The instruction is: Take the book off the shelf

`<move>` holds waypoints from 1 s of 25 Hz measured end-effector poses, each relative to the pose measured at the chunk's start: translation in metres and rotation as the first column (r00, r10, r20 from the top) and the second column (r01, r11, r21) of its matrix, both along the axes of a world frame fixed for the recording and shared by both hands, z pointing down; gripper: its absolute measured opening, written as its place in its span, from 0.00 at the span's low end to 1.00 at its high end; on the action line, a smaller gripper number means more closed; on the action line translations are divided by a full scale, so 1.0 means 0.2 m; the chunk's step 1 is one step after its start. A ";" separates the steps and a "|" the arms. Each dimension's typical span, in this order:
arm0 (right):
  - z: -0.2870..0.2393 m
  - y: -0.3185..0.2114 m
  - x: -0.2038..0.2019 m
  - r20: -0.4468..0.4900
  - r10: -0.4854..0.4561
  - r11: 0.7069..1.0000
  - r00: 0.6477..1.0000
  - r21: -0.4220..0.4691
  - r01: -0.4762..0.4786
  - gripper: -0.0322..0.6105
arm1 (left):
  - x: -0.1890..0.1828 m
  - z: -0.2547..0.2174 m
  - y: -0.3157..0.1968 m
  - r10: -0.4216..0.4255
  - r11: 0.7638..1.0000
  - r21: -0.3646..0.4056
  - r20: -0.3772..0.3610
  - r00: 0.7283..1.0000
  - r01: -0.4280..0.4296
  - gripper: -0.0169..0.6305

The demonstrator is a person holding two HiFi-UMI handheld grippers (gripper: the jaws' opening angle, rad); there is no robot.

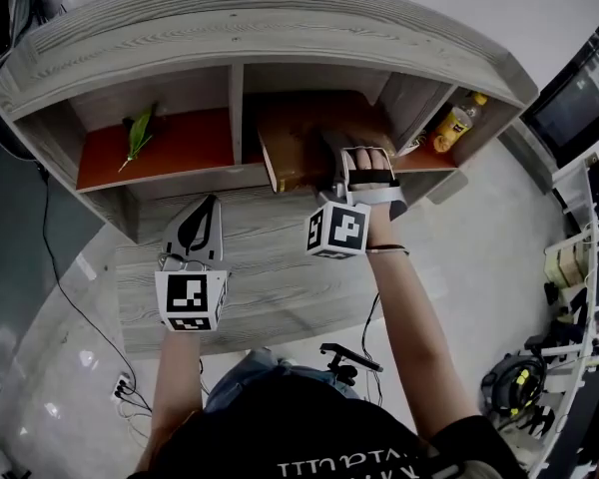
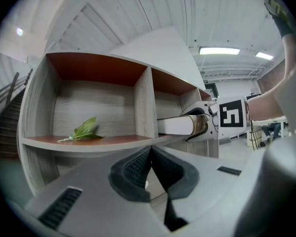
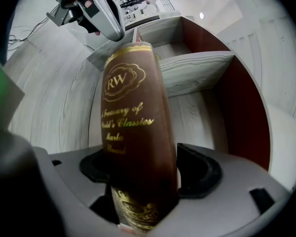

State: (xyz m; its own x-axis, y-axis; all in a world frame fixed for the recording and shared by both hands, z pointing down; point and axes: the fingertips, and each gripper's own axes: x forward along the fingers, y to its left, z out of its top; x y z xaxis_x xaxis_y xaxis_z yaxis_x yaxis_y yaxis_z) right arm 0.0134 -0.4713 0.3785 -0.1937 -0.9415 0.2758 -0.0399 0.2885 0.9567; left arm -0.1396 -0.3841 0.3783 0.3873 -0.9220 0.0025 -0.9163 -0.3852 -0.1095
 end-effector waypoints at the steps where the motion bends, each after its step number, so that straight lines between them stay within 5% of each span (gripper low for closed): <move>1: 0.00 0.01 0.00 0.004 -0.004 1.000 1.000 0.005 0.004 0.60 | 0.00 0.00 0.01 -0.003 1.000 0.000 -0.002 1.000 0.003 0.04; 25: -0.06 0.41 0.09 0.012 -0.109 0.993 0.994 0.034 0.109 0.49 | 0.18 -0.15 0.23 -0.094 0.994 0.052 -0.010 0.996 0.095 0.04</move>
State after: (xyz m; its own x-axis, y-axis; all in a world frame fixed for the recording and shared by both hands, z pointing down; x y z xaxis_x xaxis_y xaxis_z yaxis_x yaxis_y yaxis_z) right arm 0.0315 -0.3890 0.3666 -0.2991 -0.9233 0.2409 -0.0230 0.2594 0.9655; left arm -0.1039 -0.3373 0.3477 0.2984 -0.9532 -0.0496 -0.9492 -0.2909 -0.1200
